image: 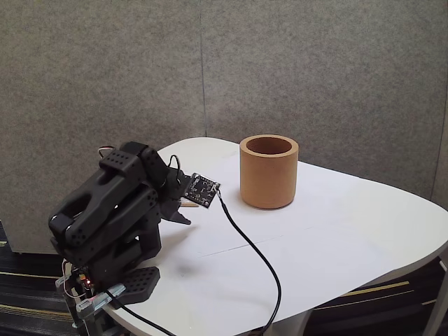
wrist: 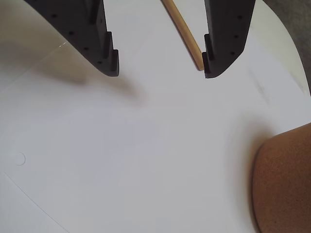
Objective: Grab the pen and put it in the pen holder.
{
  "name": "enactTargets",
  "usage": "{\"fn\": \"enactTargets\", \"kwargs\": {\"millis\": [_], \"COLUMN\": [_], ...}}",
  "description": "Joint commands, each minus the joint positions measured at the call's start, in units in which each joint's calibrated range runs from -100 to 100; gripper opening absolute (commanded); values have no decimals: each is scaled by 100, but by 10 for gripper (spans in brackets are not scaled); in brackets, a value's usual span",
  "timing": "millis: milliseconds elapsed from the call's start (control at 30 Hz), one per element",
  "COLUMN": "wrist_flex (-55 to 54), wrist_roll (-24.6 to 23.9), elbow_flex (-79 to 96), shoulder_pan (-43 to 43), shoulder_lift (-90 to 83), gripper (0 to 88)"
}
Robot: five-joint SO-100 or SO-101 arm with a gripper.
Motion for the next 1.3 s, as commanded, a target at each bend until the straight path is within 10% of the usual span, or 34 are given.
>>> {"fn": "enactTargets", "kwargs": {"millis": [0, 1267], "wrist_flex": [127, -271], "wrist_roll": [14, -17], "elbow_flex": [-18, -1697], "shoulder_pan": [-15, -23], "shoulder_lift": [13, 143], "gripper": [239, 239]}}
